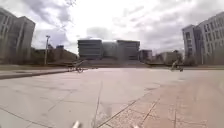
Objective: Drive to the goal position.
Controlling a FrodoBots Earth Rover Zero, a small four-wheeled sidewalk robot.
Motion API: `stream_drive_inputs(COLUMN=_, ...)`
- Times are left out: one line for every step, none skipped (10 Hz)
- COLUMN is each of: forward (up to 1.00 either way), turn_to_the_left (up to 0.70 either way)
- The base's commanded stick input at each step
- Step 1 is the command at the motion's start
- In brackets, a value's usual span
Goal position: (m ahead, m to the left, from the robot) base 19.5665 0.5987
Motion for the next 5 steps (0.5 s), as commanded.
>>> stream_drive_inputs(forward=0.06, turn_to_the_left=0.0)
stream_drive_inputs(forward=0.06, turn_to_the_left=0.0)
stream_drive_inputs(forward=0.06, turn_to_the_left=0.0)
stream_drive_inputs(forward=0.06, turn_to_the_left=0.0)
stream_drive_inputs(forward=0.06, turn_to_the_left=0.0)
